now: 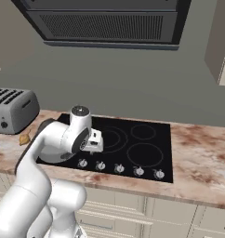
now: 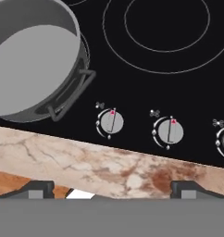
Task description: Turn on the burner for the pot on the stove. Wait thirty seconds for the pot to heat up. Then add the onion to the pot.
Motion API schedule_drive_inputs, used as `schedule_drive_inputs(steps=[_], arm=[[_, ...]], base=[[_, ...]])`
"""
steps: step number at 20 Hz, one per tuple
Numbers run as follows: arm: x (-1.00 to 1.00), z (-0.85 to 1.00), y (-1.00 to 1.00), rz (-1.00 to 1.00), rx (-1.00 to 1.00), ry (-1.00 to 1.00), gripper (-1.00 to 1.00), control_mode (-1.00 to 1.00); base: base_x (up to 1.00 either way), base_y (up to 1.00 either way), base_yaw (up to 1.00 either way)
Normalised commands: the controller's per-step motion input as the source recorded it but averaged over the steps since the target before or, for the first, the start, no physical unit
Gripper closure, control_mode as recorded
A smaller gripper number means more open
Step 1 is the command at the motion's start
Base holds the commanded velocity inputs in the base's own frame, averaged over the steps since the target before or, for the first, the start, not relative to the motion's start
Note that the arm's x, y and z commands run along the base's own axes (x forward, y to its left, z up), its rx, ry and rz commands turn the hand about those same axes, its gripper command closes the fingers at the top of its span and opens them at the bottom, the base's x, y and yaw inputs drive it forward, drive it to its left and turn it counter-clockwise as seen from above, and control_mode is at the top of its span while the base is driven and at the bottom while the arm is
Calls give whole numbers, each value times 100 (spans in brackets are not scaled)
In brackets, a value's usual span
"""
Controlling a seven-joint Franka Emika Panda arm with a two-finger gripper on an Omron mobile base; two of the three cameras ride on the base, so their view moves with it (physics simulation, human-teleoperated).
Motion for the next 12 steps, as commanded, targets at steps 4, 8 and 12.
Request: schedule_drive_inputs(steps=[4,8,12], arm=[[0,-21,0,13,-2,-5,-100,-100],[0,-23,0,18,-3,-4,-100,-100],[0,-22,5,14,-5,-2,-100,-100]], base=[[0,0,0],[0,0,0],[0,0,0]])
